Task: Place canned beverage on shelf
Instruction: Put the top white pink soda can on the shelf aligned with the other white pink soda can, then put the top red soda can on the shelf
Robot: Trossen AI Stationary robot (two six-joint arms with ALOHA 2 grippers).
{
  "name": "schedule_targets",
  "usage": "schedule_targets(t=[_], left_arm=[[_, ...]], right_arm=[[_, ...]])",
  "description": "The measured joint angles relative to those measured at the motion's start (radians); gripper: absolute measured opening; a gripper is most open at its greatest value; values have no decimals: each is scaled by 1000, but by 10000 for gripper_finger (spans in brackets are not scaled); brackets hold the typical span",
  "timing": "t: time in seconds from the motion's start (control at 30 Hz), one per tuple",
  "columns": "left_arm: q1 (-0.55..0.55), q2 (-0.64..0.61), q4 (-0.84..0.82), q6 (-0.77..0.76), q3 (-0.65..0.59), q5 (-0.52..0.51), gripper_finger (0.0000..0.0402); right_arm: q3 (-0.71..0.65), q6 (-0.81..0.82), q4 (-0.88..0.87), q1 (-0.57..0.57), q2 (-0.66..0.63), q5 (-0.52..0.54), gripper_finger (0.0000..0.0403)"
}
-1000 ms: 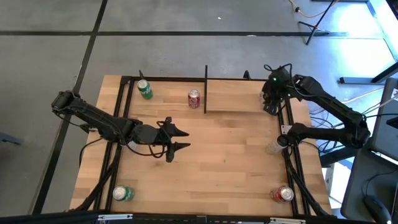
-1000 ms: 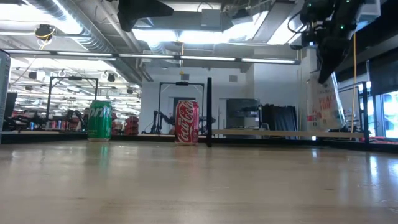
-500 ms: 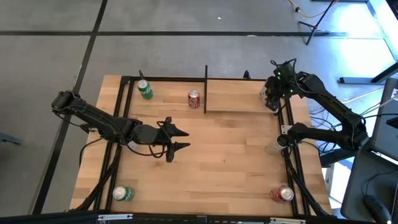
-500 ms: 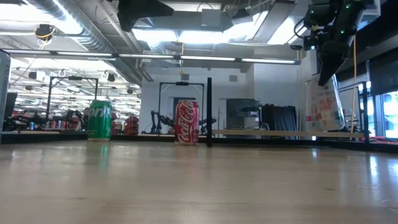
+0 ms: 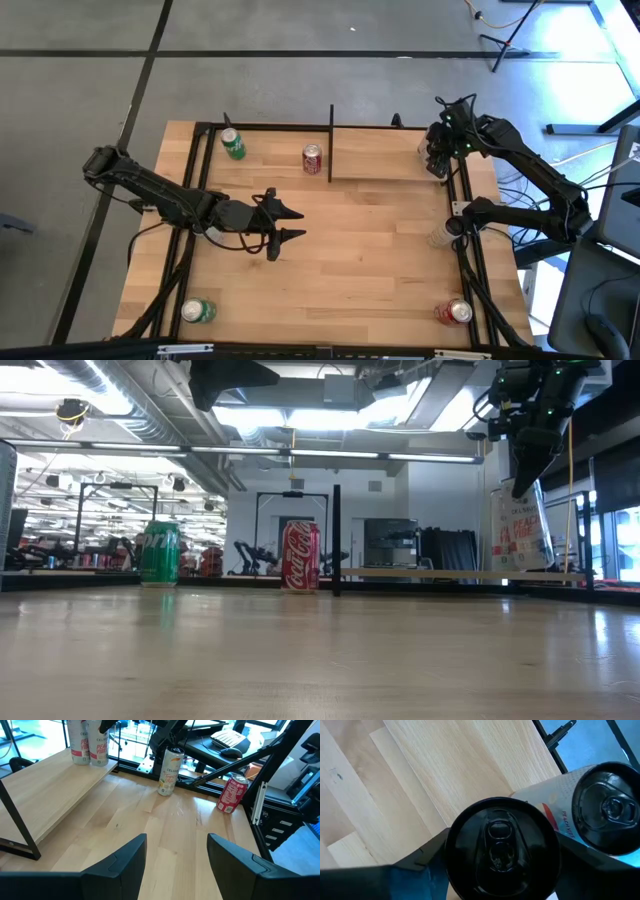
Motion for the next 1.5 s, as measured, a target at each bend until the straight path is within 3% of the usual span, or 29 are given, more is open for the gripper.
schedule_targets(t=[0.4,0.7,1.0,1.13,1.33,1.5], left_arm=[[0,0,0,-2,0,14,201],[0,0,0,-4,0,16,201],[0,0,0,-4,0,15,201],[0,0,3,-3,0,14,201],[33,0,50,58,0,-1,202],[157,0,53,21,0,81,221]], right_arm=[[-34,-1,3,1,-2,49,306],[-3,0,-12,3,-2,94,310],[123,1,-53,3,-2,94,308],[196,44,-59,4,-4,0,308],[267,208,26,46,-7,-264,308],[267,302,138,199,-2,-270,308]])
